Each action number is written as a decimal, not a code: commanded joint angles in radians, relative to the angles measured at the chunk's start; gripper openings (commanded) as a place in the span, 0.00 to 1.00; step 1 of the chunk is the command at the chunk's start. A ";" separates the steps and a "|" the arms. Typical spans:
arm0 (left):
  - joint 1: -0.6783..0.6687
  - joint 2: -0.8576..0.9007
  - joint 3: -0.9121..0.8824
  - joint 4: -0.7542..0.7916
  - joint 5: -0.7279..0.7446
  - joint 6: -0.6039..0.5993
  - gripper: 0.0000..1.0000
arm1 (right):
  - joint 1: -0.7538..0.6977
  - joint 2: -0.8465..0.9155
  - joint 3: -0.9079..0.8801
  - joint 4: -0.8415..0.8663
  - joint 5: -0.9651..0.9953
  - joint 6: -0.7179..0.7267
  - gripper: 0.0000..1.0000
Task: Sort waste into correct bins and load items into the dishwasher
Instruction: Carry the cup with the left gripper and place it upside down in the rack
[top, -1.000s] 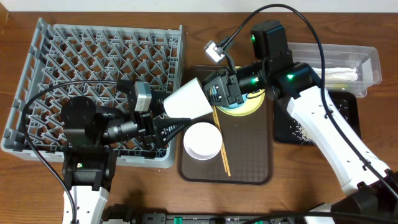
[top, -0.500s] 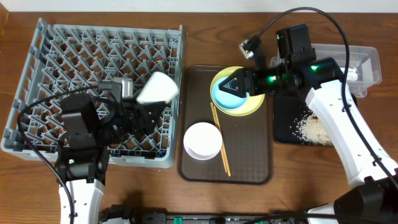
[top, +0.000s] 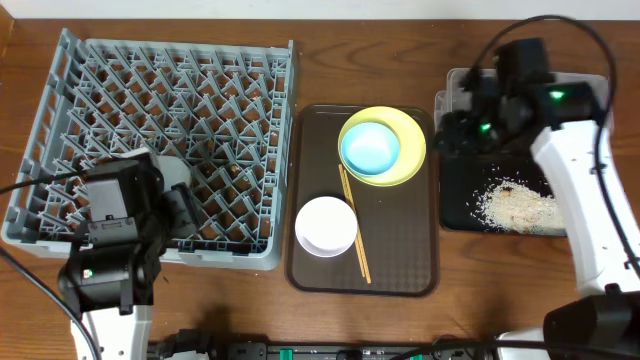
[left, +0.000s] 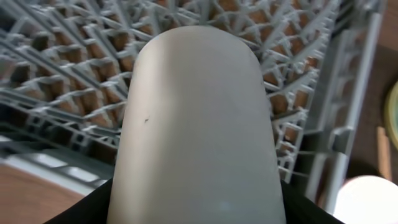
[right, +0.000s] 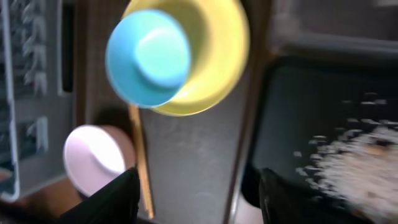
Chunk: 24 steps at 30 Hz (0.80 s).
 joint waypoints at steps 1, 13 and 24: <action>0.003 0.044 0.018 -0.010 -0.070 -0.010 0.45 | -0.021 -0.027 0.024 -0.008 0.043 -0.015 0.60; 0.003 0.327 0.018 -0.021 0.119 -0.009 0.42 | -0.019 -0.027 0.023 -0.015 0.043 -0.022 0.61; 0.003 0.417 0.018 0.031 0.114 -0.008 0.50 | -0.016 -0.027 0.021 -0.019 0.043 -0.022 0.61</action>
